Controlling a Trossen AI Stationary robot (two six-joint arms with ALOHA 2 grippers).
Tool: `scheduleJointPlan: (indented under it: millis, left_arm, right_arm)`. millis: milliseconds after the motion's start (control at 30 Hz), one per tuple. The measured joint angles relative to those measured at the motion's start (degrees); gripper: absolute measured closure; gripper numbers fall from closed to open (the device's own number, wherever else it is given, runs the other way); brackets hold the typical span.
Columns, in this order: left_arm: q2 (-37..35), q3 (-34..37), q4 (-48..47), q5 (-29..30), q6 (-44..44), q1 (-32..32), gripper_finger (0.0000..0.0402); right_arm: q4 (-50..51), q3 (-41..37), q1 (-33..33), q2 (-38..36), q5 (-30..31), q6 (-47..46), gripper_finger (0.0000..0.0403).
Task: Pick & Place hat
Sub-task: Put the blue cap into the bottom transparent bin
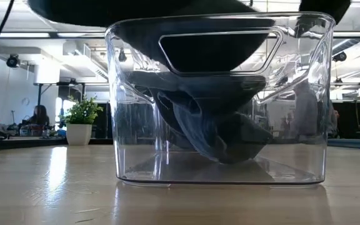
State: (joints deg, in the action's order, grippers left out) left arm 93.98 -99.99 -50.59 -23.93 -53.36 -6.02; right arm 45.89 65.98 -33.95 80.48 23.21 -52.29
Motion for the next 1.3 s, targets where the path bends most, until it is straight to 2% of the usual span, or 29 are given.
scheduleJointPlan:
  millis: [100, 233, 400, 533, 767, 900, 1100, 1300]
  left_arm:
    - [2.1, 0.0, 0.7, 1.3, -0.5, 1.3, 0.0401]
    - [5.1, 0.1, 1.4, 1.9, -0.8, 2.9, 0.0401]
    - [8.1, 0.1, 3.0, 1.7, -0.8, 3.3, 0.0401]
    - [10.3, 0.1, 4.7, 2.0, 0.4, 3.5, 0.0401]
    - [9.9, 0.1, 3.7, 5.9, 4.2, 3.4, 0.0401]
    - [8.8, 0.2, 3.2, 7.7, 5.8, 3.4, 0.0401]
    - [8.9, 0.2, 4.1, 9.9, 6.2, 2.8, 0.0401]
    - [8.9, 0.2, 7.3, 10.8, 6.7, 2.5, 0.0401]
  right_arm:
    - [0.8, 0.0, -2.0, -1.3, 1.7, -2.8, 0.0200]
    - [-3.8, 0.0, -2.6, -1.2, 2.8, -1.7, 0.0200]
    - [-12.3, -0.5, 1.4, 2.0, 4.0, 3.1, 0.0200]
    - [-14.8, -1.5, 4.3, 5.0, 3.8, 3.8, 0.0200]
    - [-22.8, -5.1, 7.8, 10.7, -1.7, 2.8, 0.0200]
    - [-27.4, -5.5, 8.8, 13.0, -2.4, 3.9, 0.0200]
    - [-29.0, -5.5, 10.3, 15.6, -3.3, 4.6, 0.0200]
    - [-33.3, -5.2, 11.5, 16.0, -3.9, 5.8, 0.0200]
